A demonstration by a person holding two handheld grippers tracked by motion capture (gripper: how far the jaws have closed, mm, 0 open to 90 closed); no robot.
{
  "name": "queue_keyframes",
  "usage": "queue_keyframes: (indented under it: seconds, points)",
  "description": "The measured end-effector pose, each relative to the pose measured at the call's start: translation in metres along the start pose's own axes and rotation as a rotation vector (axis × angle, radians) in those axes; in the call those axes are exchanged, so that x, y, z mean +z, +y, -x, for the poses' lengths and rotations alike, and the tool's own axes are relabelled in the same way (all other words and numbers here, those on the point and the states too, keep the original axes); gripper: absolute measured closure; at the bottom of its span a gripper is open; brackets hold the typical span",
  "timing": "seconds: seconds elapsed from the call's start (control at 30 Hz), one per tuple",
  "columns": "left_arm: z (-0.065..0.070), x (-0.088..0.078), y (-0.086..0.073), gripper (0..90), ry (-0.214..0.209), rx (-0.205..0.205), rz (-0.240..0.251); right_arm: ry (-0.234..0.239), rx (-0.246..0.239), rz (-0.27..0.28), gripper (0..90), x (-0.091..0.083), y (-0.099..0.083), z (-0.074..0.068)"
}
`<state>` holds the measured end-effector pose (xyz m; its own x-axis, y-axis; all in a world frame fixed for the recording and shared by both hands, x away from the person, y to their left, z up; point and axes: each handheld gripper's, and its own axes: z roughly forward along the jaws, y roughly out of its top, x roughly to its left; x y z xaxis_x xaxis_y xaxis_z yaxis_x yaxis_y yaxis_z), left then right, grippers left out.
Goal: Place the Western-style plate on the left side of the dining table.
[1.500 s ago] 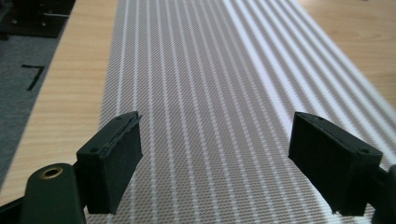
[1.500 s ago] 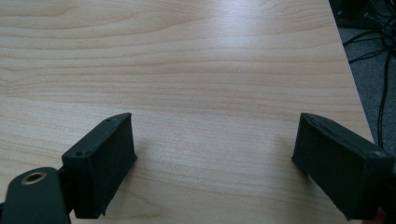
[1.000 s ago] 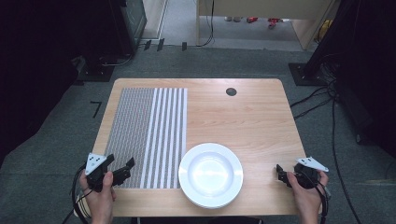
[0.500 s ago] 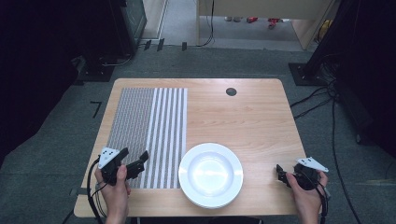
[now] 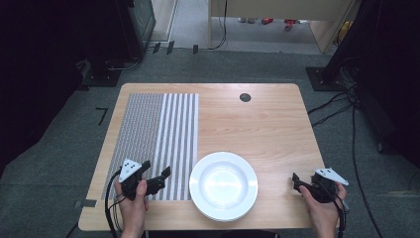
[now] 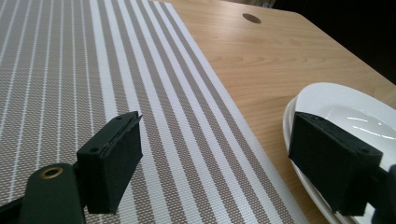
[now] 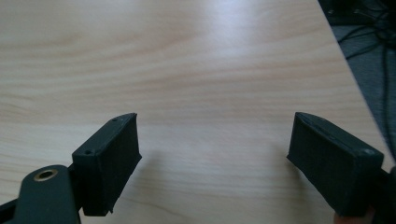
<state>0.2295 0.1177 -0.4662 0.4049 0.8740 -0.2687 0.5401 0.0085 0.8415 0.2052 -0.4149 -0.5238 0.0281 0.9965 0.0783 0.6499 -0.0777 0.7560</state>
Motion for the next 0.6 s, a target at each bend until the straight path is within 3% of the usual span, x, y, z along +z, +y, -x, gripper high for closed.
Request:
queue_keyframes:
  seconds: [0.07,0.17,0.3,0.47,0.6]
  points:
    - [0.002,0.002,-0.002,17.2,-0.006,0.002,-0.004,0.028,0.028,0.048,18.7,-0.005,0.005,-0.010]
    - [0.007,0.006,-0.006,17.2,-0.022,0.012,-0.025,0.042,0.022,0.067,18.9,-0.008,0.008,-0.017]
    - [0.016,0.010,-0.009,17.2,-0.050,0.030,-0.042,0.095,0.031,0.103,20.4,-0.018,0.016,-0.037]
    - [0.025,0.012,-0.010,17.2,-0.070,0.055,-0.059,0.151,0.039,0.126,21.0,-0.027,0.022,-0.055]
    - [0.033,0.015,-0.012,17.2,-0.087,0.072,-0.072,0.188,0.050,0.126,23.2,-0.029,0.023,-0.061]
